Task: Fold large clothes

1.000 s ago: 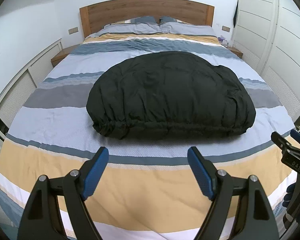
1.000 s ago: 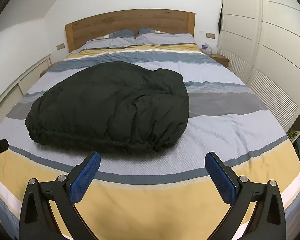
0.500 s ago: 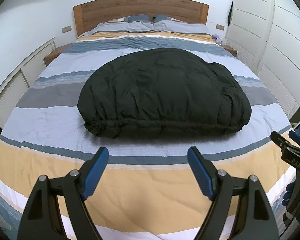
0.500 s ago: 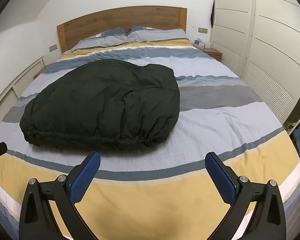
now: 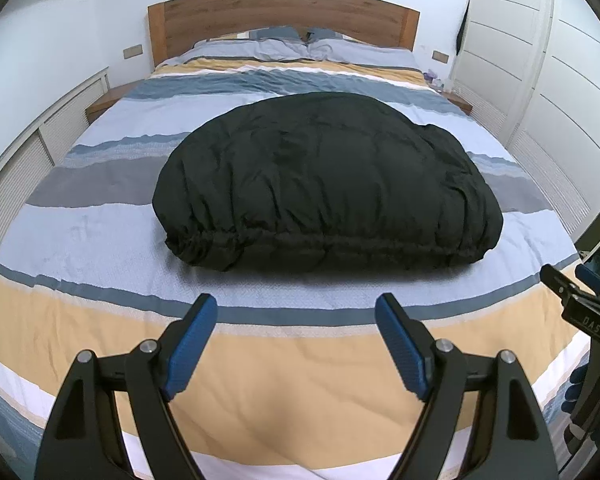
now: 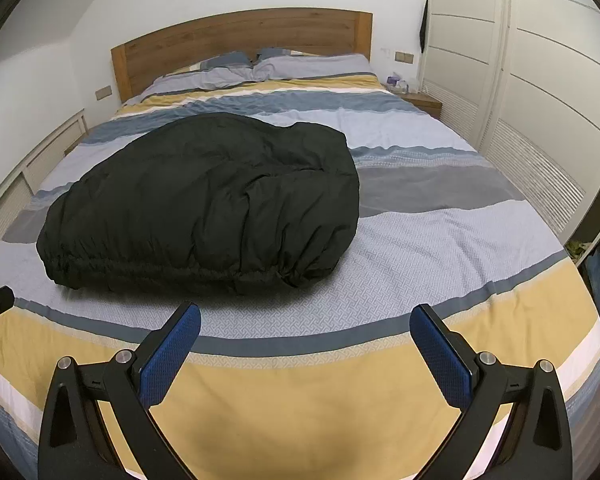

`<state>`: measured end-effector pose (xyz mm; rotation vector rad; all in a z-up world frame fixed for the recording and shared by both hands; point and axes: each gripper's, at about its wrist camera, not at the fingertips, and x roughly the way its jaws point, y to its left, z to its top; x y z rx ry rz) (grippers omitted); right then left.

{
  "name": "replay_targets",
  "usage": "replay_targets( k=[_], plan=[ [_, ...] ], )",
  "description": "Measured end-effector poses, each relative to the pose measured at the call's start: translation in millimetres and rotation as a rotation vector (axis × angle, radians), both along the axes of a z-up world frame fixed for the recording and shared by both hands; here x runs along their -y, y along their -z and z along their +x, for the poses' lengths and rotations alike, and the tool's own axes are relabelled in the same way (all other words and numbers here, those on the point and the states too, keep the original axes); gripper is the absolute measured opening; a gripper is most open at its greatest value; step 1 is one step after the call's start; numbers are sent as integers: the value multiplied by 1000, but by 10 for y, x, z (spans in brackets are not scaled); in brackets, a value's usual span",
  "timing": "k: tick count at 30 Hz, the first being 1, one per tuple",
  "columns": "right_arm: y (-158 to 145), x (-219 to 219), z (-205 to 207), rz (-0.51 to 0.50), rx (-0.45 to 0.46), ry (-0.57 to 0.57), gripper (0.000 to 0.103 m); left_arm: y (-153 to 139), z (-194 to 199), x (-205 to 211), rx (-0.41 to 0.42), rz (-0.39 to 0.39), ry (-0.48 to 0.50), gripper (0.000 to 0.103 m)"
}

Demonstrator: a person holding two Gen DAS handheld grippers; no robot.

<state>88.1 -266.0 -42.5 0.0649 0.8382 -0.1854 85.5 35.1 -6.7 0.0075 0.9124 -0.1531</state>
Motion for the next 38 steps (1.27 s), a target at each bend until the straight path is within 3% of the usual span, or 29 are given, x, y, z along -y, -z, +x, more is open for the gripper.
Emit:
replay_targets(
  k=[38],
  plan=[
    [28, 8, 89, -7, -16, -22, 102, 61, 61, -4, -7, 28, -25, 81]
  ],
)
